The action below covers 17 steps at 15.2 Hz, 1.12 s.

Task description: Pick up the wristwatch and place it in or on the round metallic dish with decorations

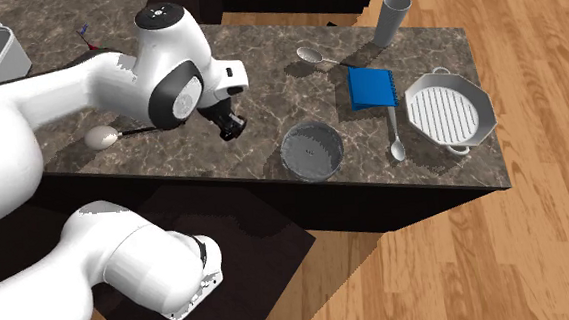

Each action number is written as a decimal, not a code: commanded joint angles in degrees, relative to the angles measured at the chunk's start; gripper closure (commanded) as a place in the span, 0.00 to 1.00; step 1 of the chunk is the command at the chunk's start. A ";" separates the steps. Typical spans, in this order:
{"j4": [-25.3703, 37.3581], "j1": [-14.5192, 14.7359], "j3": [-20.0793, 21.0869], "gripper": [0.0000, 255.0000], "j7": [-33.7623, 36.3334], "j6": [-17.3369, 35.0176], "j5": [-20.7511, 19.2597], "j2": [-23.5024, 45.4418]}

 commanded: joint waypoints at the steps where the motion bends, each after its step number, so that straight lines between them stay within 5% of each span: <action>1: 1.15 -0.02 -0.27 1.00 -0.18 -2.19 -0.10 -1.01; 5: 3.18 -0.02 -0.65 1.00 -0.41 -5.83 -0.24 -2.63; 17: 12.98 -10.39 -13.95 1.00 -16.76 -1.35 -8.72 10.91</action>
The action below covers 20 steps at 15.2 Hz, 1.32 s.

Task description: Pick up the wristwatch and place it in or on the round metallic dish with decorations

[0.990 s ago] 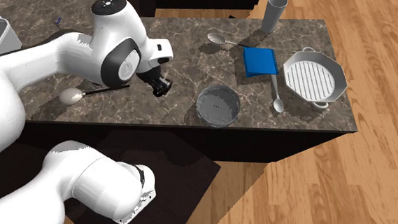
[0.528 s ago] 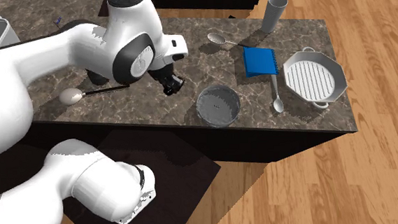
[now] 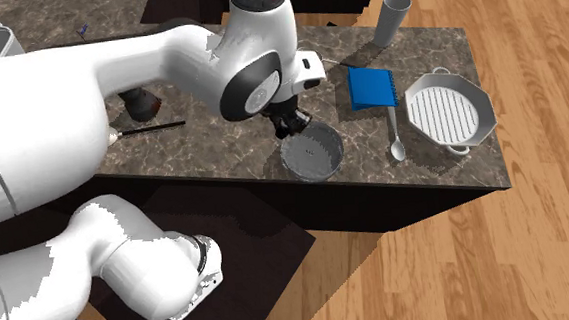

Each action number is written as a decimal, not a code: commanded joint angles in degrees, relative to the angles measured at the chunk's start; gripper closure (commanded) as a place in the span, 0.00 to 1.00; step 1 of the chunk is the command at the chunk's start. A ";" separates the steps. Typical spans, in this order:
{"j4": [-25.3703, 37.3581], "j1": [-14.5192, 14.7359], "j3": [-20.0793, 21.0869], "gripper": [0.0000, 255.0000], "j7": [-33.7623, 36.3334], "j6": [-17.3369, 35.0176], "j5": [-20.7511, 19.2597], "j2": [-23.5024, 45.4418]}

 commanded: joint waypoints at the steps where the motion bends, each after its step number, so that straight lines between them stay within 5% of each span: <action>1: 2.40 -1.23 -2.06 1.00 -2.67 0.58 -0.86 2.82; 5: 7.29 -2.84 -5.36 1.00 -7.11 1.24 -1.54 8.10; 20: 1.52 -2.91 -5.97 1.00 -6.77 14.62 -1.80 15.73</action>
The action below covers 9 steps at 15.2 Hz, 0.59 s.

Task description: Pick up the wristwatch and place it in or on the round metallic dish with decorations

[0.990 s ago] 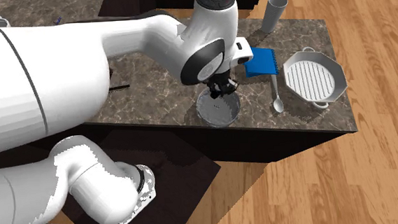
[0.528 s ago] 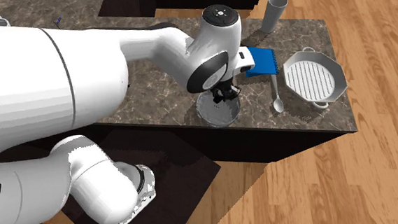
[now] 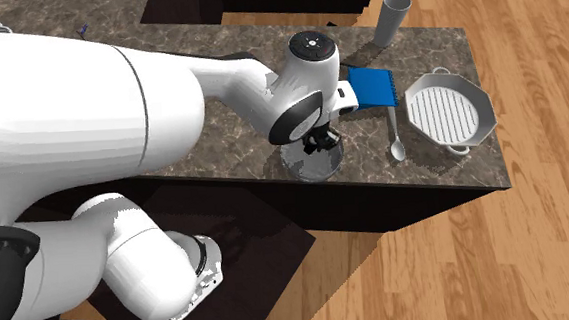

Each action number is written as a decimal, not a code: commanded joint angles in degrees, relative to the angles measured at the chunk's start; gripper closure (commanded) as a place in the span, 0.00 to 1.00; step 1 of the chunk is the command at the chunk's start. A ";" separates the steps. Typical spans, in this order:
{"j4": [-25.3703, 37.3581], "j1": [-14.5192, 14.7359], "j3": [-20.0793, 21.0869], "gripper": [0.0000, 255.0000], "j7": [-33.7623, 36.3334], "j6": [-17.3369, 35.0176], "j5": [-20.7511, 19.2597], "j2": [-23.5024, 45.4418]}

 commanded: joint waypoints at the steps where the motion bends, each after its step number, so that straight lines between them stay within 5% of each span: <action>1: -0.19 0.01 -0.06 1.00 -0.02 1.06 0.02 0.83; 7: -0.18 0.01 -0.06 1.00 -0.02 1.06 0.02 0.84; 8: -0.18 0.01 -0.06 0.00 -0.02 1.06 0.02 0.84; 9: -0.18 0.01 -0.06 0.00 -0.02 1.06 0.02 0.84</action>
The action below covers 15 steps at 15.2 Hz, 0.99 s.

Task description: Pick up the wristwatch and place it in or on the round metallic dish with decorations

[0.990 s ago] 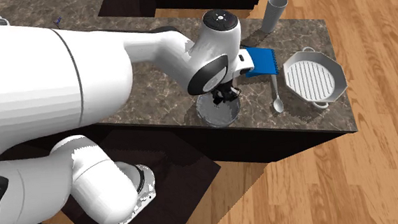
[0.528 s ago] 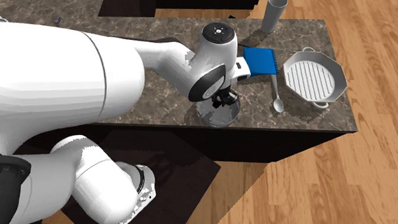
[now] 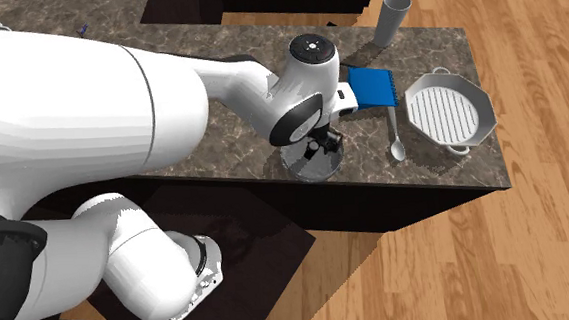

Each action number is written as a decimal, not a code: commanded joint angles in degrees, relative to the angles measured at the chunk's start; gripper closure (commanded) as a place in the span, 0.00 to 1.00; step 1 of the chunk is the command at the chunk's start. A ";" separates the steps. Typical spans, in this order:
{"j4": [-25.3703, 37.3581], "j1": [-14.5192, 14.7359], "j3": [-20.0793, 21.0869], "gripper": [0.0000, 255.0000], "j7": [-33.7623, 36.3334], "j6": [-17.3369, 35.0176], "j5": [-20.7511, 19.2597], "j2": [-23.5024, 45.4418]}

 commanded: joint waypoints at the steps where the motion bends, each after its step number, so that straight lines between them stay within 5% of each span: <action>1: 0.00 0.00 0.00 0.00 0.00 0.00 0.00 0.00; 4: 0.00 0.00 0.00 0.00 0.00 0.00 0.00 0.00; 8: 2.69 0.10 0.57 0.00 0.11 -8.64 0.07 -5.94; 15: 2.69 0.09 0.57 0.00 0.11 -8.64 0.07 -5.94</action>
